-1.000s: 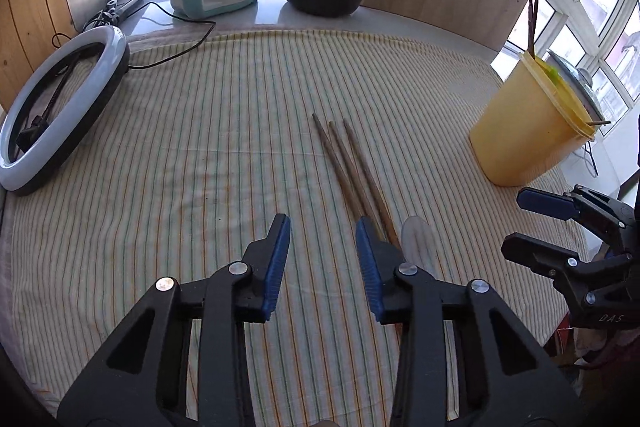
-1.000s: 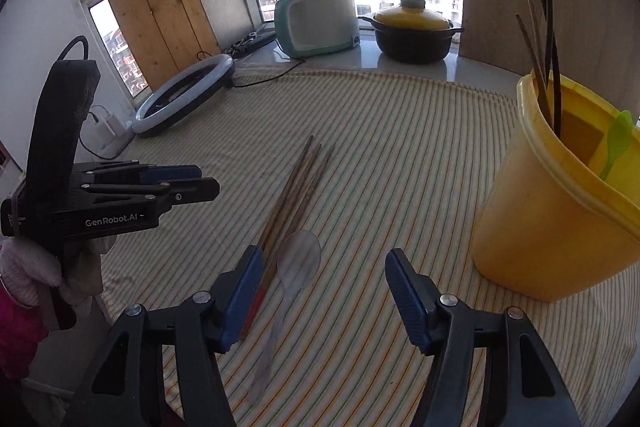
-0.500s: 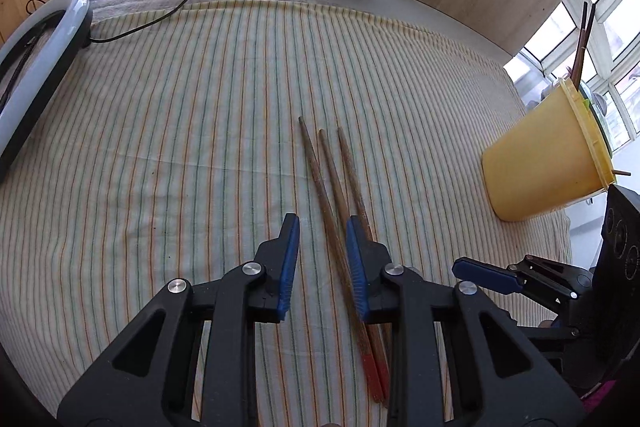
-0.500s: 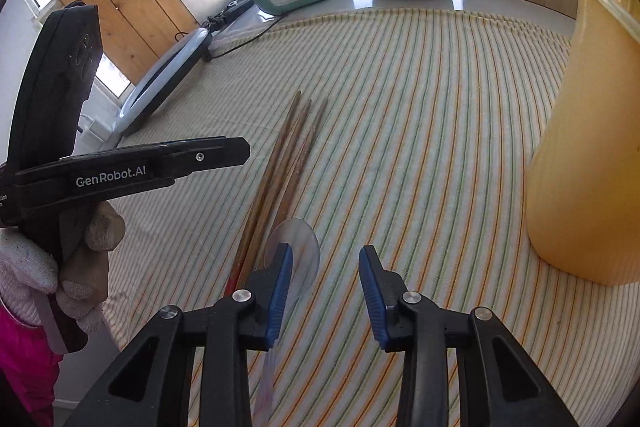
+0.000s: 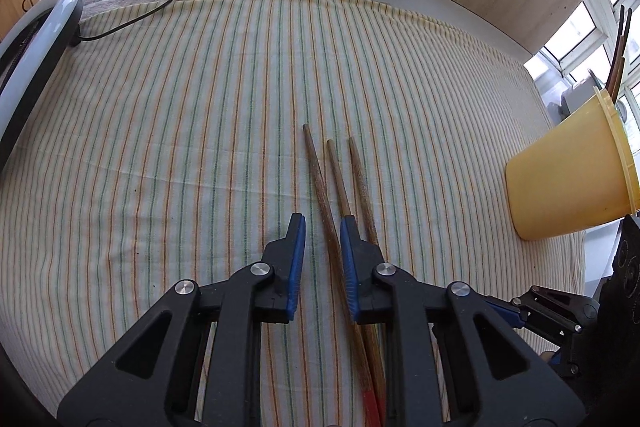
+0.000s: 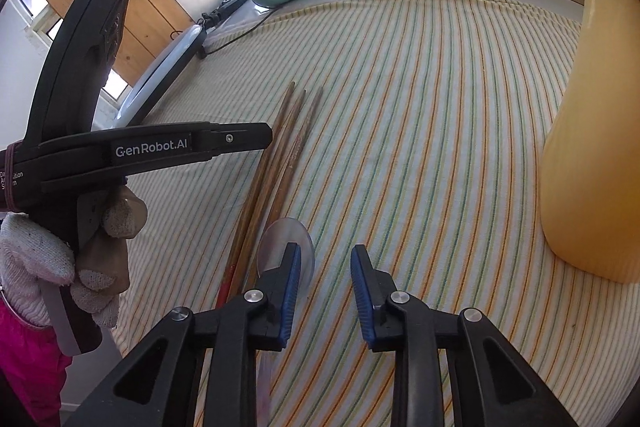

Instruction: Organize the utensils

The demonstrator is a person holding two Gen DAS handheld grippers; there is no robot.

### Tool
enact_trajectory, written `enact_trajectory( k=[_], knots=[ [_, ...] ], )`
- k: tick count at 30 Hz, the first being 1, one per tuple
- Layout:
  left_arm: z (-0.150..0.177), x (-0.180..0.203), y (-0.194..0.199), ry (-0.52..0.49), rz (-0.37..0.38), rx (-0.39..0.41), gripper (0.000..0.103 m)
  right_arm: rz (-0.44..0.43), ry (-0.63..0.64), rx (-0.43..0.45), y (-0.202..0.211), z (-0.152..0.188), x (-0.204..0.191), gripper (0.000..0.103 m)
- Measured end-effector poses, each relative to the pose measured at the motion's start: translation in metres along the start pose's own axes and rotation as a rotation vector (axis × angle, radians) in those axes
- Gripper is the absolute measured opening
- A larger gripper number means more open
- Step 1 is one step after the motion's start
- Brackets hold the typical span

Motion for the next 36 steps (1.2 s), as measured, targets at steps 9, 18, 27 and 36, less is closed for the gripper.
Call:
enact_trajectory(
  k=[9, 18, 27, 36],
  knots=[
    [-0.004, 0.001, -0.007, -0.017, -0.014, -0.007, 0.011, -0.021, 0.001, 0.001, -0.005, -0.006, -0.002, 0.024],
    [-0.003, 0.002, -0.008, -0.06, -0.025, 0.003, 0.006, 0.024, 0.04, 0.006, -0.007, -0.01, -0.009, 0.027],
    [0.001, -0.004, -0.004, -0.062, -0.024, 0.01, 0.005, 0.107, 0.122, 0.008, -0.012, -0.01, -0.019, 0.019],
    [0.005, -0.012, 0.001, -0.052, -0.019, 0.019, 0.005, -0.011, 0.05, -0.023, -0.01, -0.006, -0.022, 0.005]
  ],
)
Point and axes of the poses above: each gripper's, at about its wrist camera, not at the fingertips, and y roughly against the way its jaws point, x to its right, z to its underside, the point moved 8 cm from there along -y, roughly the way its jaws point, and after that the axes turned 10 degrees about -x, right-handed, at the moved point
